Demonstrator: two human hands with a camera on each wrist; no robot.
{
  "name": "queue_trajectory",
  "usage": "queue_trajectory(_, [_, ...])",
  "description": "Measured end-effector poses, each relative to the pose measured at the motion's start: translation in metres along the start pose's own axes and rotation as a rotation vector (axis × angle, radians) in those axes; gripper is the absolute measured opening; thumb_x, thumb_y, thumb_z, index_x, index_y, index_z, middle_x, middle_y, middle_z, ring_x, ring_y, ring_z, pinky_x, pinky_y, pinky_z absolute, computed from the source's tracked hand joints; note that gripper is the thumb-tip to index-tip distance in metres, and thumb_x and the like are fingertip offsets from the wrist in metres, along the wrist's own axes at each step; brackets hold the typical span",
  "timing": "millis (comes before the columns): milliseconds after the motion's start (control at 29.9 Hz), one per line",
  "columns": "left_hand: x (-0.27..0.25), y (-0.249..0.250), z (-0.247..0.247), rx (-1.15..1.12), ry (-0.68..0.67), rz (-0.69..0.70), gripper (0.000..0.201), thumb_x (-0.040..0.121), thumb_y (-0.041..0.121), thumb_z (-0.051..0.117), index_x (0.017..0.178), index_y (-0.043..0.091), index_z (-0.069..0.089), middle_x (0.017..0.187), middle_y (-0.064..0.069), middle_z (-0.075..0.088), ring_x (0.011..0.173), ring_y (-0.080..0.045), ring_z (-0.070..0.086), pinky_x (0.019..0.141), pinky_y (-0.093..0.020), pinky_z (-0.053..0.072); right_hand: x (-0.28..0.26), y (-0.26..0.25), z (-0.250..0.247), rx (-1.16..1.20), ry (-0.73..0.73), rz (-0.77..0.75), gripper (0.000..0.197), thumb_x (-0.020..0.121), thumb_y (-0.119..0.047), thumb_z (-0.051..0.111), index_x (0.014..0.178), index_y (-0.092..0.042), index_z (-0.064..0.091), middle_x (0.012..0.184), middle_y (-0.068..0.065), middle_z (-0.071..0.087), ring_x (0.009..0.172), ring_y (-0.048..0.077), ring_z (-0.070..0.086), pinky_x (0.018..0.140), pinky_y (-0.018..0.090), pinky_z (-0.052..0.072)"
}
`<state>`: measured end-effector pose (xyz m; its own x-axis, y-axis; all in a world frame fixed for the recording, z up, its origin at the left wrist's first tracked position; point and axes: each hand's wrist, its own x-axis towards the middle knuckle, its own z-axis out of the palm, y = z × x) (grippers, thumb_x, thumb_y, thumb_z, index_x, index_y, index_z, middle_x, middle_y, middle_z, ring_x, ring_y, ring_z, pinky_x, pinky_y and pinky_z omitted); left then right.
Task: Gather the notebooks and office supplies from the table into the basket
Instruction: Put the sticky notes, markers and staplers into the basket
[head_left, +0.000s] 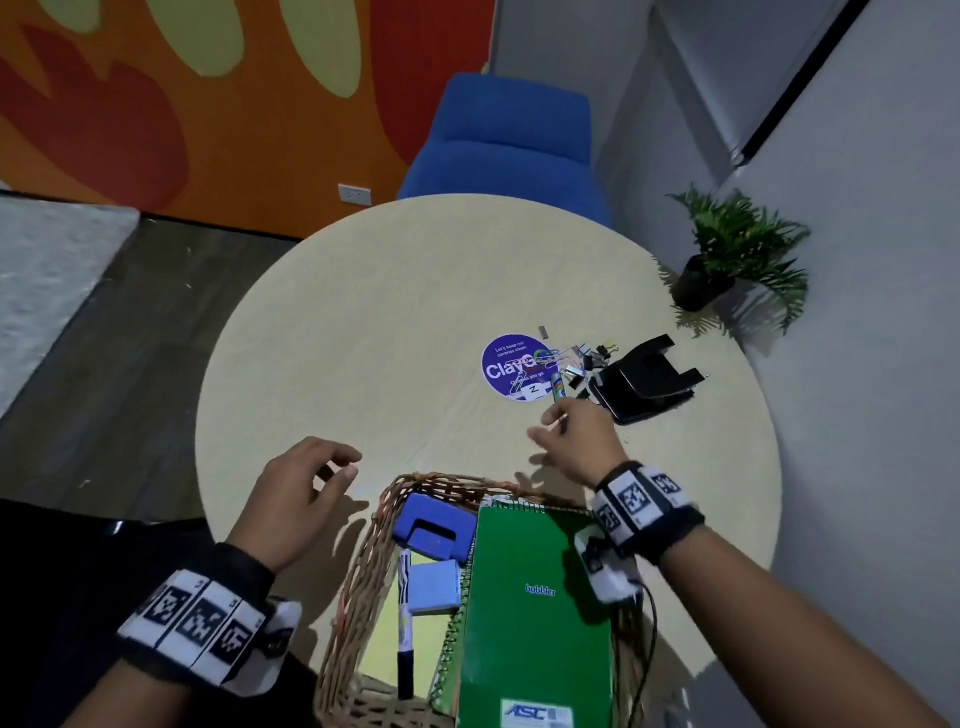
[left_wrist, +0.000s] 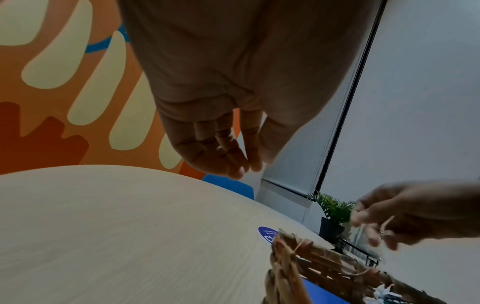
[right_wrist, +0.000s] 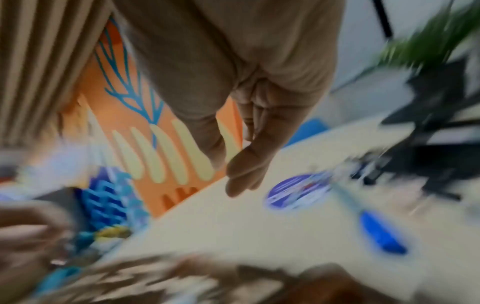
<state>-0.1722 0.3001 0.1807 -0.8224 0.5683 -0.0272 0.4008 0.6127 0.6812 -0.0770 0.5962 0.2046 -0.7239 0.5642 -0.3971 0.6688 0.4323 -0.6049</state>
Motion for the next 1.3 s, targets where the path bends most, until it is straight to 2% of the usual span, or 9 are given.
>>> queue_trajectory(100, [-0.003,0.014,0.006,-0.017,-0.03,0.014,0.009,0.088,0.028,0.061,0.096,0.028,0.065,0.096,0.01,0.065,0.08,-0.004,0.062,0.069,-0.023,0.051,0.053,0.017,-0.016,-0.368,0.026,0.101,0.023,0.082,-0.024,0.07,0.09,-0.008,0.057,0.087,0.008,0.062,0.077,0.023,0.062,0.065,0.027,0.048])
queue_trajectory(234, [0.002,0.046,0.016,-0.011,-0.166,0.066,0.033,0.08,0.052,0.047,0.096,0.03,0.065,0.093,0.015,0.063,0.081,-0.001,0.061,0.072,-0.026,0.054,0.098,0.048,0.001,-0.62,-0.106,0.107,0.032,0.064,-0.028,0.078,0.074,-0.011,0.053,0.076,0.005,0.065,0.067,0.025,0.062,0.063,0.031,0.056])
queue_trajectory(468, [0.054,0.116,0.057,-0.028,-0.266,0.063,0.017,0.088,0.027,0.06,0.1,0.016,0.067,0.088,0.007,0.067,0.082,-0.013,0.065,0.083,-0.03,0.052,0.109,0.063,-0.002,-0.609,-0.207,0.127,0.033,0.06,-0.032,0.078,0.066,-0.014,0.051,0.065,0.004,0.059,0.06,0.022,0.061,0.061,0.034,0.058])
queue_trajectory(636, [0.084,0.14,0.091,-0.164,-0.296,-0.151,0.024,0.092,0.025,0.056,0.109,0.01,0.063,0.1,-0.007,0.068,0.077,-0.015,0.063,0.055,-0.01,0.046,0.094,0.04,-0.011,-0.531,-0.236,0.028,0.036,0.075,-0.034,0.072,0.055,-0.017,0.048,0.065,0.005,0.059,0.063,0.022,0.061,0.056,0.028,0.051])
queue_trajectory(703, [0.09,0.145,0.098,-0.311,-0.29,-0.271,0.033,0.096,0.026,0.05,0.122,0.007,0.054,0.102,-0.008,0.062,0.081,-0.02,0.065,0.051,-0.012,0.049,0.077,0.022,-0.018,-0.47,-0.221,-0.03,0.033,0.077,-0.033,0.07,0.061,-0.009,0.055,0.062,0.006,0.058,0.059,0.021,0.055,0.051,0.027,0.044])
queue_trajectory(836, [0.095,0.149,0.112,-0.514,-0.274,-0.373,0.037,0.098,0.032,0.042,0.129,0.012,0.046,0.109,-0.01,0.064,0.092,-0.03,0.067,0.078,-0.042,0.056,0.03,0.005,-0.03,-0.308,-0.243,-0.195,0.019,0.076,-0.023,0.071,0.067,-0.008,0.063,0.071,0.011,0.067,0.067,0.023,0.062,0.065,0.032,0.051])
queue_trajectory(1037, [0.08,0.162,0.115,-0.757,-0.17,-0.413,0.013,0.099,0.015,0.043,0.099,0.014,0.055,0.082,-0.009,0.06,0.075,-0.027,0.061,0.083,-0.049,0.054,0.009,0.028,-0.05,-0.223,-0.348,-0.349,0.026,0.076,-0.039,0.075,0.08,-0.016,0.064,0.085,0.008,0.069,0.076,0.023,0.064,0.074,0.037,0.055])
queue_trajectory(1171, [0.044,0.152,0.09,-0.581,-0.131,-0.321,0.018,0.097,0.02,0.048,0.105,0.01,0.06,0.076,-0.005,0.063,0.063,-0.013,0.062,0.062,-0.025,0.056,0.069,0.064,-0.082,-0.346,-0.011,-0.241,0.051,0.08,-0.051,0.065,0.115,-0.014,0.061,0.115,0.007,0.064,0.106,0.026,0.061,0.09,0.04,0.052])
queue_trajectory(1305, [-0.019,0.111,0.068,-0.23,-0.071,-0.284,0.012,0.093,0.028,0.055,0.098,0.022,0.064,0.087,-0.001,0.071,0.08,-0.017,0.067,0.066,-0.026,0.05,0.13,0.097,-0.099,-0.564,0.042,-0.062,0.053,0.082,-0.044,0.063,0.118,-0.006,0.052,0.124,0.019,0.056,0.11,0.036,0.057,0.091,0.044,0.051])
